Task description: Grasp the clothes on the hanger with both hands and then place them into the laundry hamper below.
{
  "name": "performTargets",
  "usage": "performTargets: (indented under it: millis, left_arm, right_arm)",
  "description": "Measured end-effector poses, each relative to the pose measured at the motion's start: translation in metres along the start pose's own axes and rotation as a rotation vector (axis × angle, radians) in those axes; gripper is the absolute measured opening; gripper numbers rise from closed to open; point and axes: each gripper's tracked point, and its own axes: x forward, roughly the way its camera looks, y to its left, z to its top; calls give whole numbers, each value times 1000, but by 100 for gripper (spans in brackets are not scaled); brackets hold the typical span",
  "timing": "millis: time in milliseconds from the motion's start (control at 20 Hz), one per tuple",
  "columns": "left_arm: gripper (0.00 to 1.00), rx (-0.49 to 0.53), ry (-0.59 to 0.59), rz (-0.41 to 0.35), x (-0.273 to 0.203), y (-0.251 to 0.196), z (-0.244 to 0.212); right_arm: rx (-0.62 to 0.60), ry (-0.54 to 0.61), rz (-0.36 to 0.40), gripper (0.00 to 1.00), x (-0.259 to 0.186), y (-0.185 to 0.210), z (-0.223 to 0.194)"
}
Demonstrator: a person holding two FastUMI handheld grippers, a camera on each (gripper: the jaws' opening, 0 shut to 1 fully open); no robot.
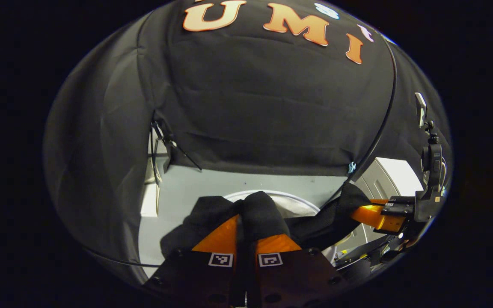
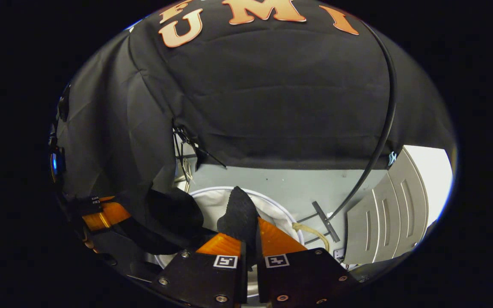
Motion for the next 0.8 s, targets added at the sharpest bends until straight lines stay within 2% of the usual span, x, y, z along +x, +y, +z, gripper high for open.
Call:
performTargets:
  millis: [200,250,300,450,500,550,600,650,700,750,800]
  left_arm:
    - [8,-9,124,32,33,-1,-43]
    - [8,-4,140,44,35,-2,-46]
    - [7,-2,156,52,37,-4,-49]
    - [15,-5,215,79,46,-5,-65]
    - [22,-8,247,88,45,-4,-75]
    - [24,-16,270,89,44,-5,-83]
    - [32,-25,280,85,48,-8,-91]
    - [32,-30,285,78,49,-10,-93]
    - [43,-27,283,85,47,-9,-93]
    - [47,-28,276,77,46,-11,-89]
    - [58,-34,266,67,45,-13,-83]
  right_arm:
    - [2,87,-9,11,29,-4,-35]
    - [4,106,-12,1,32,-5,-42]
    - [6,118,-13,13,36,-6,-47]
    - [17,122,-22,14,40,-9,-51]
    - [14,125,-29,14,40,-15,-53]
    - [10,126,-34,20,40,-19,-54]
    - [6,127,-37,23,39,-21,-54]
    - [3,125,-40,27,38,-22,-53]
    - [5,122,-38,29,36,-23,-54]
    - [9,114,-38,36,33,-23,-50]
    - [13,103,-39,42,28,-24,-45]
